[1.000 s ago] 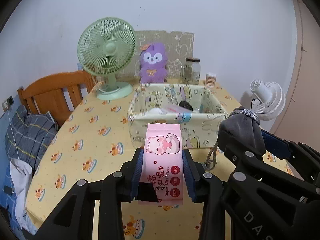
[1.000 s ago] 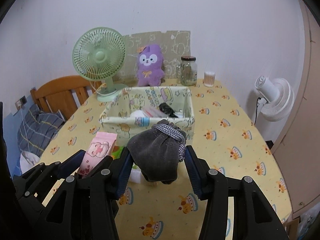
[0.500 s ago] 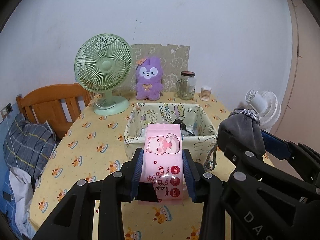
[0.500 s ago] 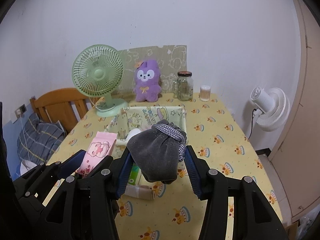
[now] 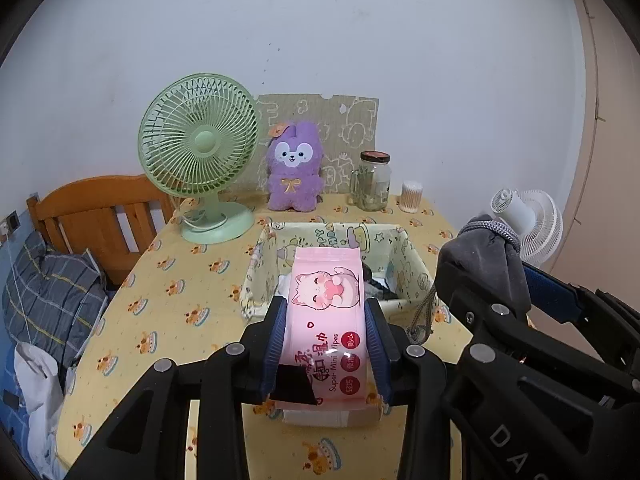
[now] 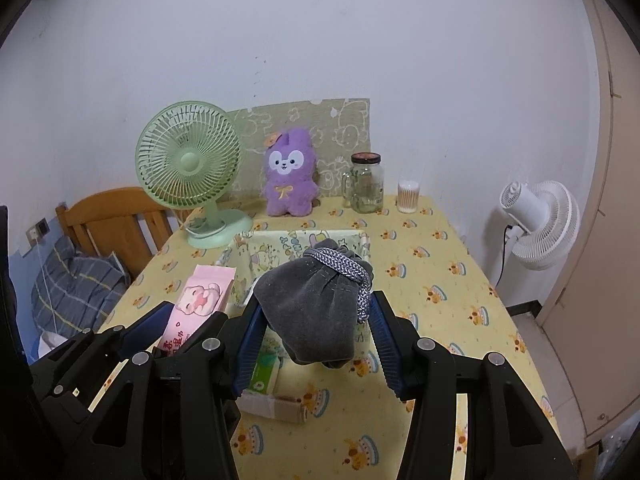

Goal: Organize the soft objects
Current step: 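Carry the pink pack with the left tool while the right tool carries the grey glove to the box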

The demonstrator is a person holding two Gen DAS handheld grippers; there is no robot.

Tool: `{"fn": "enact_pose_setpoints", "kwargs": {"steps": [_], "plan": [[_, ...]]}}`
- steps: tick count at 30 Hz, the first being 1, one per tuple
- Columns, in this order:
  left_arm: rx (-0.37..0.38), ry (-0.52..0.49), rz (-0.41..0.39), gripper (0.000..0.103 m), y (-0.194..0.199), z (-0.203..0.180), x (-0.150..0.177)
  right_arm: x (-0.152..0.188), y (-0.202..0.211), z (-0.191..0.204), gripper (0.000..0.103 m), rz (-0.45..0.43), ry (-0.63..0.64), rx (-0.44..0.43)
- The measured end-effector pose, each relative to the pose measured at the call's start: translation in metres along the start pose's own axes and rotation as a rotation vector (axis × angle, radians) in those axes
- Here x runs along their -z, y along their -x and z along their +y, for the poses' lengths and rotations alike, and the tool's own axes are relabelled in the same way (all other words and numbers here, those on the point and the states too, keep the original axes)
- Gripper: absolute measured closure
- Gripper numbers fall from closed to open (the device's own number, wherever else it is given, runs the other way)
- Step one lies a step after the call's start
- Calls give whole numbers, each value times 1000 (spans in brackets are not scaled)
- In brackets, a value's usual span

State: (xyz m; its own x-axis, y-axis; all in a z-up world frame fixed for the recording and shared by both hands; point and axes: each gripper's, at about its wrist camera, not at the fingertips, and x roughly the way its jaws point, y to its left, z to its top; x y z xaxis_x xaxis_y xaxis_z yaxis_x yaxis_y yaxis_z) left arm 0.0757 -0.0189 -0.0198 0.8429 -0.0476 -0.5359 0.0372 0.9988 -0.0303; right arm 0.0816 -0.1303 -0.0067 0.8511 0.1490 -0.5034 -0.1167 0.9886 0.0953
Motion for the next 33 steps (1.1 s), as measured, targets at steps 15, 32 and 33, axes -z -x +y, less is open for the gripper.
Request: {"fn": "enact_pose_setpoints", "kwargs": {"steps": [15,32,33], "plan": [[-7,-13,-21,64,-29,-1,-24,-25,-32,-2,48,-16,4,3],[1,-5,-5,64,-75,3,-49,-53,-79,-9,48,-19,7,8],[0,-5,-3,64,-78,3,-50,-54,-82,-9,48,-19,8,7]]}}
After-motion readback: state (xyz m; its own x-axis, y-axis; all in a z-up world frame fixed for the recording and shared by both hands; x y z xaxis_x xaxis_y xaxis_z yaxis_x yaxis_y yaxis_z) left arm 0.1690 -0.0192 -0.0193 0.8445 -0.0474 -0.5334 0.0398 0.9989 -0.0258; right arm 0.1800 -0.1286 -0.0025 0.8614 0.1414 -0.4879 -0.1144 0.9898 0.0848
